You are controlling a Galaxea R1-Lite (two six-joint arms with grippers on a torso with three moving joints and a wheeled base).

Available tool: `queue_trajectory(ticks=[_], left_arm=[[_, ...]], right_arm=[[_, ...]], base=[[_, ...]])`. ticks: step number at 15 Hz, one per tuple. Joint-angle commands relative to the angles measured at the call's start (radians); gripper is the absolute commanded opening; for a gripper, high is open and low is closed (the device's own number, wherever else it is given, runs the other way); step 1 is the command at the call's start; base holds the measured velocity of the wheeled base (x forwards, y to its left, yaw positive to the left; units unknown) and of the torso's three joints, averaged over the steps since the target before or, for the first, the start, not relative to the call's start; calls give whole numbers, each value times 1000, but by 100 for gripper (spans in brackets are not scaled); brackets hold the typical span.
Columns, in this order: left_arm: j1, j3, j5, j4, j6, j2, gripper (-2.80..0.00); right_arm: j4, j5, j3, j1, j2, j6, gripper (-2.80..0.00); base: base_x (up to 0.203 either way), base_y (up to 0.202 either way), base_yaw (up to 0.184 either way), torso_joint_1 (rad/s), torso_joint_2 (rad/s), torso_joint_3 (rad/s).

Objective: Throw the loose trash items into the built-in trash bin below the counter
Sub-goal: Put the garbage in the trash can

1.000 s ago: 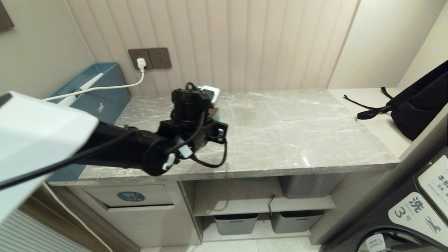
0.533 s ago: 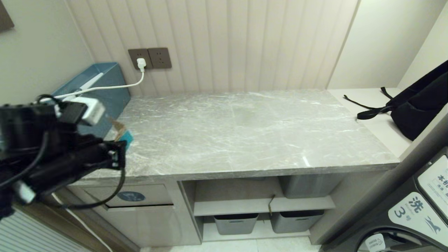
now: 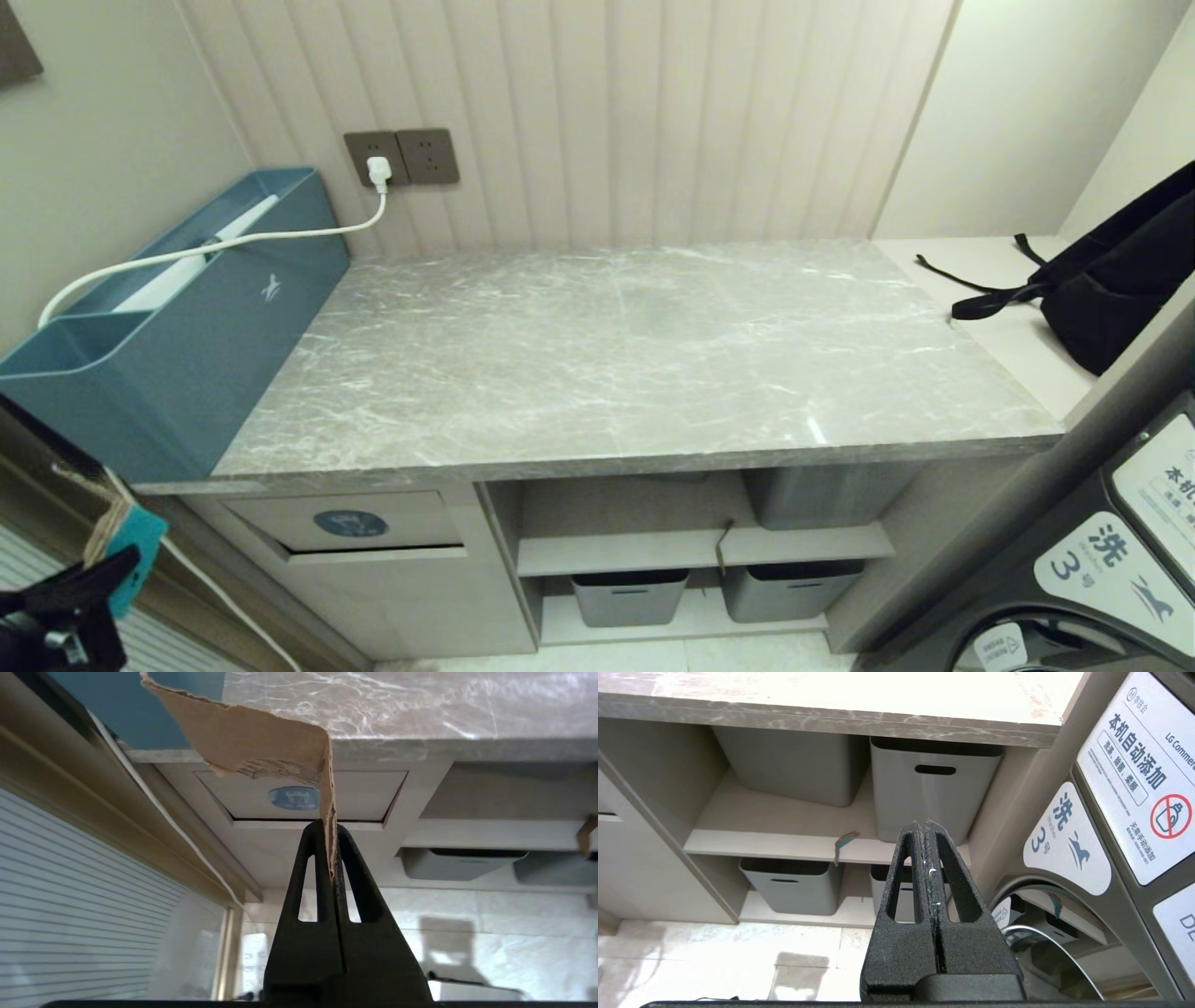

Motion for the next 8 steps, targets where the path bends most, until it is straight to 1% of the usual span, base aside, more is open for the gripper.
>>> queue_trajectory(ticks=[1,2,4,8], left_arm=[[4,29,-2,-4,36,-36,-280],[3,46,-3,-5,47,-37,-280],[4,79,-3,-6,47,-39,-280],[4,100,-3,0,47,-70,-280]], right_arm=[[0,1,0,1,0,-1,-280],[0,1,0,1,0,-1,-280],[0,1,1,1,0,-1,-280],[-2,-1,-1,1,0,13,-280]], base=[[0,0,0,0,0,0],[0,0,0,0,0,0],[0,0,0,0,0,0],[0,0,0,0,0,0]])
